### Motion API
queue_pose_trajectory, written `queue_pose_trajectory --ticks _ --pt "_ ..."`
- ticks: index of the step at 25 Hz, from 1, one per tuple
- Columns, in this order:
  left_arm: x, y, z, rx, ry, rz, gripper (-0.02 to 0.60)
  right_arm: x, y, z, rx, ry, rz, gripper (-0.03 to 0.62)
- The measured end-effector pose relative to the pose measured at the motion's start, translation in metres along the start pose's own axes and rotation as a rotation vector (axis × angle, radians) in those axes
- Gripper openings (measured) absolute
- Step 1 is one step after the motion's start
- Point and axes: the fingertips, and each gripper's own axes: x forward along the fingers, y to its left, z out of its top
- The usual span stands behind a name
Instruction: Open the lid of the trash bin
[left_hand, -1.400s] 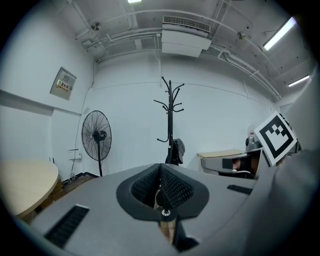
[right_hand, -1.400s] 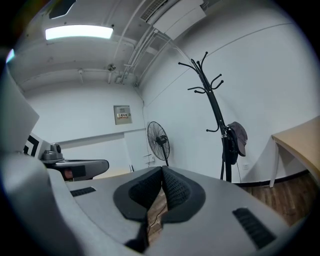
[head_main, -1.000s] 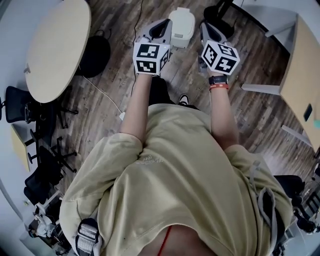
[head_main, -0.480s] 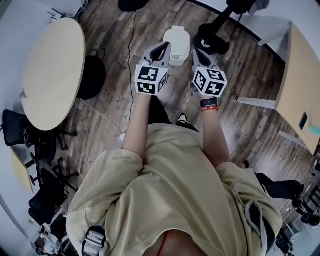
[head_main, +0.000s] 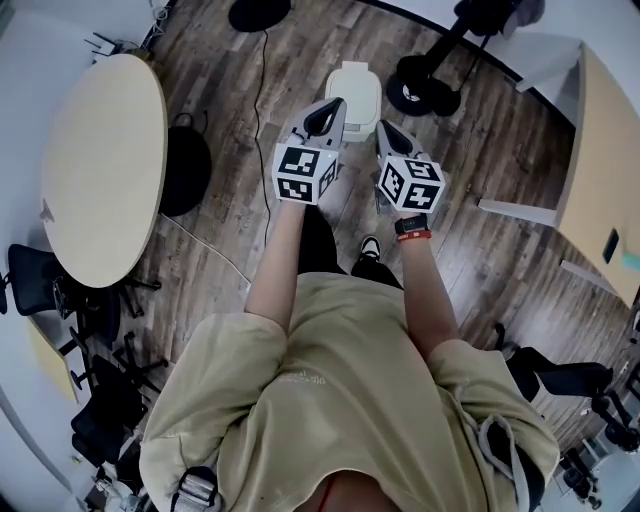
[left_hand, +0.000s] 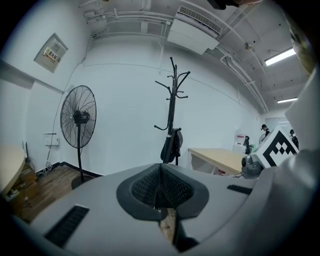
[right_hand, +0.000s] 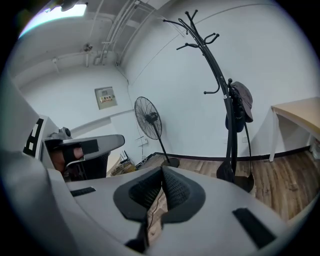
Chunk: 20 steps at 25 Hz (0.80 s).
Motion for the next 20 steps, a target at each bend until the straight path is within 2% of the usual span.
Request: queue_pose_trajectory --ticks 20 --pt "0.044 0.041 -0.068 -0.054 0.105 -0.042 0.023 0.062 -0.03 -0.093 0.113 0.197 -0.012 0.017"
